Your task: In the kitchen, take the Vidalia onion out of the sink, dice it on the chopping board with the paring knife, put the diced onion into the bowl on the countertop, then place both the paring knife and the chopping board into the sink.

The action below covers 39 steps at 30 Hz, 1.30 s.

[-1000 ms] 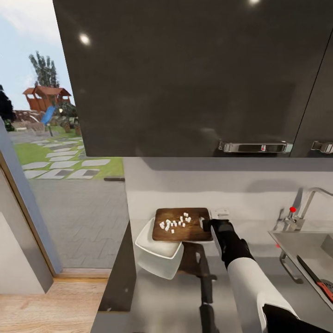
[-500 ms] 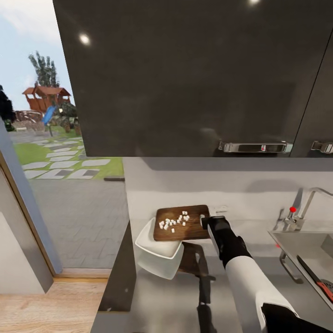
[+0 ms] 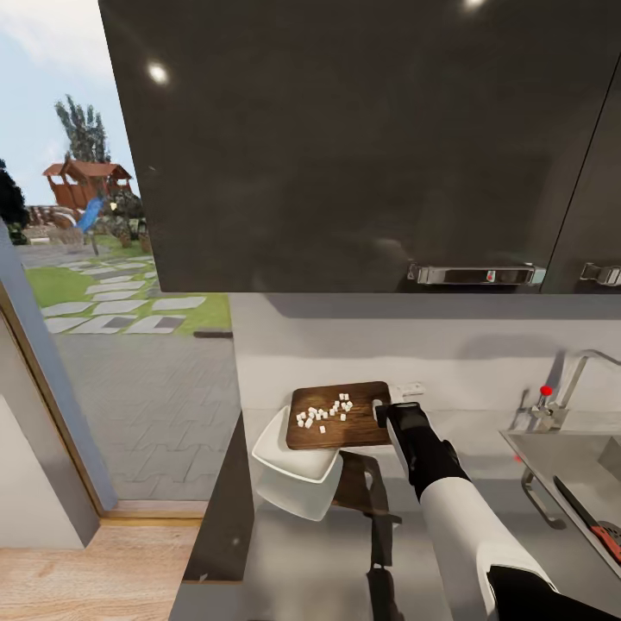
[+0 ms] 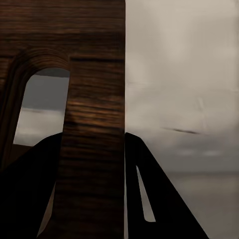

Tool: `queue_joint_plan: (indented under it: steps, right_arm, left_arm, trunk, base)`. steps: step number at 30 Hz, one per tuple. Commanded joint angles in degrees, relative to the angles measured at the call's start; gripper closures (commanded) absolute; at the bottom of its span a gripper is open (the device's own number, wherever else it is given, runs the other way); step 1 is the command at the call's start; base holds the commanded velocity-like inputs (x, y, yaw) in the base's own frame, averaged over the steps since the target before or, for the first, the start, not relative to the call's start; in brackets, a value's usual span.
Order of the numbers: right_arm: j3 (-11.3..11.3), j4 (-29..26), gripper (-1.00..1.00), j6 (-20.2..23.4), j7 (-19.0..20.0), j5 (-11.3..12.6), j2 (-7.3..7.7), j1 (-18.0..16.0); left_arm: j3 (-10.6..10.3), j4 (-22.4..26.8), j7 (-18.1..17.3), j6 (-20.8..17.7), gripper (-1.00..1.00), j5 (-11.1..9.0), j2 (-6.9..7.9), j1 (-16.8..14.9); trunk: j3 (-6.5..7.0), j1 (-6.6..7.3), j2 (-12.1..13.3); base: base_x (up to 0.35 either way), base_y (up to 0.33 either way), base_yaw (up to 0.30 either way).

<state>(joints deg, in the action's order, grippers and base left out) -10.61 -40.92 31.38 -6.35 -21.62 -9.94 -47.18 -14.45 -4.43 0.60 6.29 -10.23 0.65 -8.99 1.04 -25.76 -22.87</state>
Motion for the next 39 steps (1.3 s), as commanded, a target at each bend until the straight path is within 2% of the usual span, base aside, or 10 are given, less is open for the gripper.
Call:
queue_joint_plan:
  steps: [1,39]
  right_arm:
    - [-0.18,-0.04,1.00,0.18,0.01,-0.09,-0.06,-0.02]
    - [-0.20,-0.04,1.00,0.17,-0.11,-0.16,-0.06,-0.02]
  left_arm:
    - [-0.49,-0.22,0.01,0.39,-1.00,-0.51,-0.03,-0.06]
    - [-0.49,-0.22,0.01,0.39,-1.00,-0.56,0.05,-0.06]
  trunk:
    - [-0.02,-0.02,-0.04]
    - [-0.02,-0.02,-0.04]
  base:
    - [0.000,0.000,0.000]
    - [0.000,0.000,0.000]
